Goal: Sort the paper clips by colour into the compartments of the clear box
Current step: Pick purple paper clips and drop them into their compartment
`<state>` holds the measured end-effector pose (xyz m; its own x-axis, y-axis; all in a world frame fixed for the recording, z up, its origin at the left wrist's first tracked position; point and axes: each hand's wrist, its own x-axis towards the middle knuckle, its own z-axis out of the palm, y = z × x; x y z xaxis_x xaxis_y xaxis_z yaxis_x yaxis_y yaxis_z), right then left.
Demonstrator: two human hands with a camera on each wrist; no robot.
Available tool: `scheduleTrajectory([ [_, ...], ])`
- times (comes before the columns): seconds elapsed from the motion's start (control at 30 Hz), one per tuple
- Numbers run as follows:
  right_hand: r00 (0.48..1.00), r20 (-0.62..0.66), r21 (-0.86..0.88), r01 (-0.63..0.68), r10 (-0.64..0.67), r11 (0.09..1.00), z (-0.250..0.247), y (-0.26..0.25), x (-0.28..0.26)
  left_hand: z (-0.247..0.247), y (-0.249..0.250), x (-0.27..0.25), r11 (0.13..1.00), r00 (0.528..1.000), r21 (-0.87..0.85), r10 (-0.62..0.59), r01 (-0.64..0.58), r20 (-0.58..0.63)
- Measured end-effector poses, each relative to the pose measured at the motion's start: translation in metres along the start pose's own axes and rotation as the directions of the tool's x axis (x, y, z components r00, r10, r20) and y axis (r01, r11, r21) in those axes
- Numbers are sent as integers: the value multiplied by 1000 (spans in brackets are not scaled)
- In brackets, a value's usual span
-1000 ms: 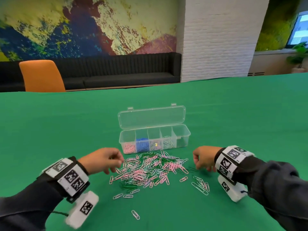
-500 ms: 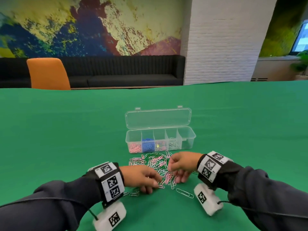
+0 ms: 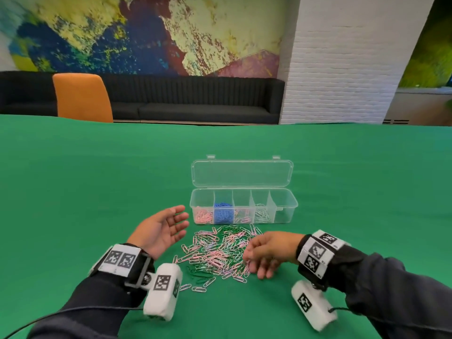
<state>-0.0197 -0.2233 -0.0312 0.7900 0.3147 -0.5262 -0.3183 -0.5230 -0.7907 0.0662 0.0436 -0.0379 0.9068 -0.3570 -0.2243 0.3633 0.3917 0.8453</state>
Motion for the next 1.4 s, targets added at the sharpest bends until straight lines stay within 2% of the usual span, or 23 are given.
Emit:
scheduleTrajectory([
  [0.07,989,-132,-59,65,-72,996,-10,-8,4,6,-3,2,999,1000,-33,-17,17,8],
  [0.17,953,-290,-197,34,-91,980,-33,-12,-3,17,-8,6,992,998,-119,-44,50,49],
  [0.27,921,-388,-349,-123,-24,929,-52,-8,-8,32,-15,9,974,993,-204,-88,101,73],
  [0.37,889,-446,-448,-321,102,835,-58,-4,-8,50,-24,15,950,984,-265,-146,168,100],
  [0.43,870,-465,-475,-403,165,782,-56,-3,-6,59,-30,21,936,977,-287,-177,204,117],
  [0.5,863,-465,-478,-432,197,765,-55,-3,-1,62,-33,28,924,973,-313,-187,220,133],
  [0.57,886,-416,-453,-398,205,797,-53,-3,8,58,-35,33,913,974,-344,-180,218,141],
  [0.7,948,-261,-296,-256,180,920,-48,-10,20,40,-36,38,900,975,-383,-160,210,157],
  [0.77,938,-315,-329,-250,144,910,-47,-17,21,36,-35,39,902,976,-384,-151,200,155],
  [0.87,893,-437,-413,-307,109,857,-48,-21,16,37,-38,37,902,981,-392,-136,182,141],
  [0.97,877,-457,-409,-357,150,840,-42,-21,9,43,-46,34,903,973,-367,-186,225,138],
  [1.1,880,-436,-440,-389,186,810,-24,-25,9,55,-56,26,892,953,-342,-252,296,166],
  [1.27,838,-504,-546,-497,210,674,-11,-27,27,64,-65,18,905,946,-288,-266,311,185],
  [1.33,829,-510,-501,-504,231,703,-12,-32,24,63,-67,20,907,947,-286,-266,309,180],
  [1.4,826,-520,-413,-465,216,783,-14,-38,17,63,-68,21,901,945,-294,-275,318,177],
])
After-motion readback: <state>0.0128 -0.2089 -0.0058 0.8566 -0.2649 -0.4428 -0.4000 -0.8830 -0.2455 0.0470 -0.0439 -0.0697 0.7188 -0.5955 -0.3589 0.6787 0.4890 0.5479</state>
